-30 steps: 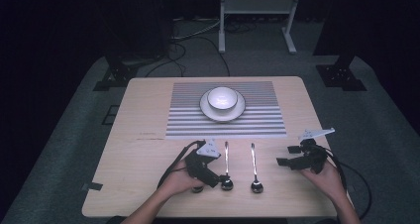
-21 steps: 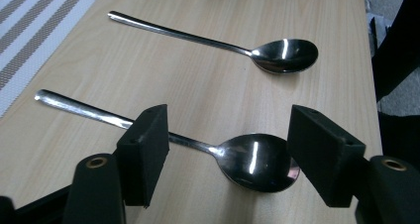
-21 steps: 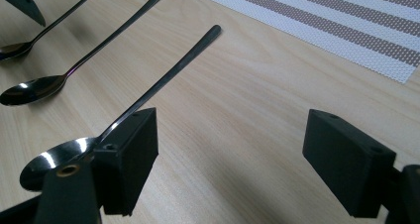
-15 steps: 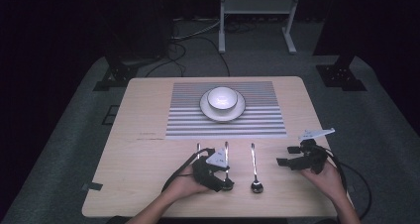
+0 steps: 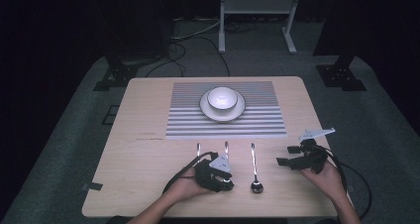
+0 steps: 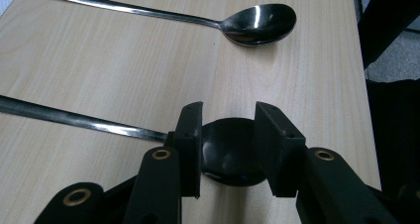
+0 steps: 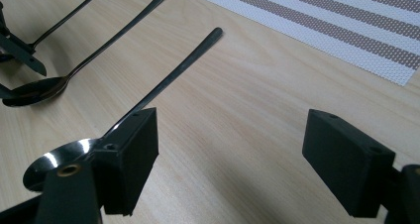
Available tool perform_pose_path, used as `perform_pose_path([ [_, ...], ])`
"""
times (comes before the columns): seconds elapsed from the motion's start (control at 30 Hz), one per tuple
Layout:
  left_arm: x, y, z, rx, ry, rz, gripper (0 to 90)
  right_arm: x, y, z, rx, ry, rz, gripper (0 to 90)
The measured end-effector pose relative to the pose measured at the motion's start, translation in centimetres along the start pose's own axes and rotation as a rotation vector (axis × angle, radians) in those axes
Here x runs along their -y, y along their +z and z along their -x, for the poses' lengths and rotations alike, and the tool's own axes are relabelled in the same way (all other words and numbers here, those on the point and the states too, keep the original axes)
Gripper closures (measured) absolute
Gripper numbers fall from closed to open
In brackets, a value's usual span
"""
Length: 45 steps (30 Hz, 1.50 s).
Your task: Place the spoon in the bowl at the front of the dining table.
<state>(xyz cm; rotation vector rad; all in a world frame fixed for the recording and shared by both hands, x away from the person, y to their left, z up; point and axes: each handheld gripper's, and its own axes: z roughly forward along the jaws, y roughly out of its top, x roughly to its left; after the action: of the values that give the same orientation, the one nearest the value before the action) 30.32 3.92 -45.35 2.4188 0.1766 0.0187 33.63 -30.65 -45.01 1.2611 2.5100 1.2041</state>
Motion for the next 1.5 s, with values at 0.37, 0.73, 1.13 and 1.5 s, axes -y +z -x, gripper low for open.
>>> perform_pose_path([
  [0.37,0.2,0.9,0.4,0.005,0.018,-0.039,64.2,-0.1,0.0,-0.1,-0.002,-0.003,-0.001,20.9],
  [0.73,0.2,1.0,1.1,-0.025,0.044,-0.035,64.3,-0.3,-0.1,-0.1,-0.002,0.001,0.001,20.7],
  [1.13,0.5,1.0,1.4,-0.044,0.042,-0.017,64.3,-2.9,0.6,-1.8,-0.031,-0.007,-0.020,18.7],
  [1.5,0.6,1.0,1.5,-0.056,0.050,-0.009,64.3,-5.3,3.2,-3.8,-0.068,-0.063,-0.066,18.6],
])
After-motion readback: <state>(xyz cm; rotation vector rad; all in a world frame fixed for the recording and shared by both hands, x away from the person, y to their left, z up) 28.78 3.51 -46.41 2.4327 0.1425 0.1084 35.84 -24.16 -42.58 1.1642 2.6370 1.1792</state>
